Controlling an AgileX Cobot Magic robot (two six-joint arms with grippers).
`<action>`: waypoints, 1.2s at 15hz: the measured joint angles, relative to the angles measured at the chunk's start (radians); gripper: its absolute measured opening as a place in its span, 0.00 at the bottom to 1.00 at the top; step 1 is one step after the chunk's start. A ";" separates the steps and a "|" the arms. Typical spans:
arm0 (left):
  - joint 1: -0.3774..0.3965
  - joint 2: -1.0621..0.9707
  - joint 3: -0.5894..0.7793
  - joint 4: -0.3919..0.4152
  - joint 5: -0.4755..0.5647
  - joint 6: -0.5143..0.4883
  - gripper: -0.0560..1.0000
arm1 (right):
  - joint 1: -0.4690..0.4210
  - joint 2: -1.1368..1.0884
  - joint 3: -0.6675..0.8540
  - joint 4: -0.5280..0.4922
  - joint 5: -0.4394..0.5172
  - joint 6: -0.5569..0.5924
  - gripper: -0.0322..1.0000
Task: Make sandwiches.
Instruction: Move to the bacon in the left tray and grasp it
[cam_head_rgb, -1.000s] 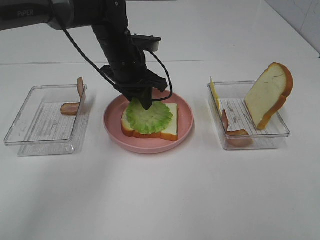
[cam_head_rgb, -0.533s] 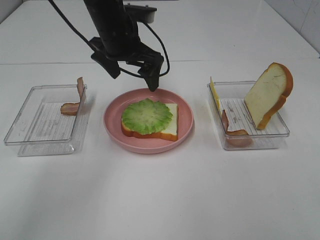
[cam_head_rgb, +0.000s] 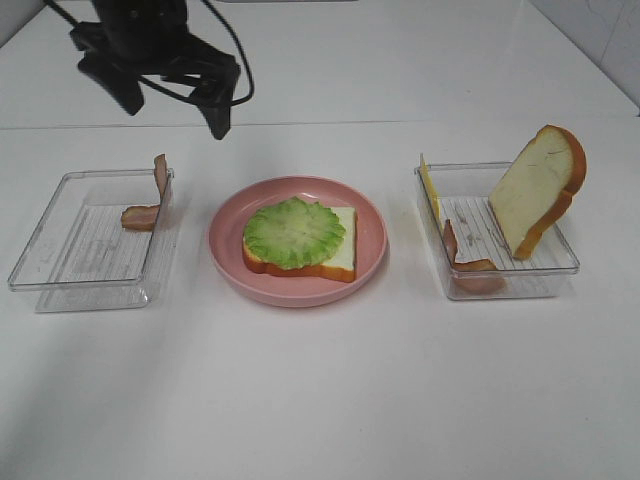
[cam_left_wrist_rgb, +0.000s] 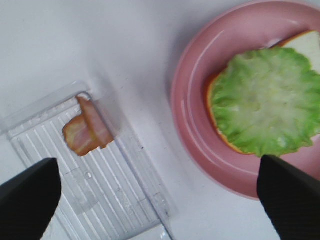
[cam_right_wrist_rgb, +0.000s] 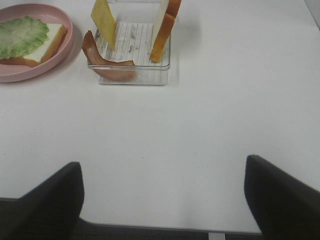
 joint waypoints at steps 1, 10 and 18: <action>0.039 0.000 0.022 -0.017 0.000 -0.003 0.99 | 0.000 0.000 0.000 0.000 0.000 0.000 0.85; 0.117 0.136 0.029 -0.067 0.004 -0.049 0.99 | 0.000 0.000 0.000 0.000 0.000 0.000 0.85; 0.117 0.188 0.008 -0.085 -0.091 -0.079 0.90 | 0.000 0.000 0.000 0.000 0.000 0.000 0.85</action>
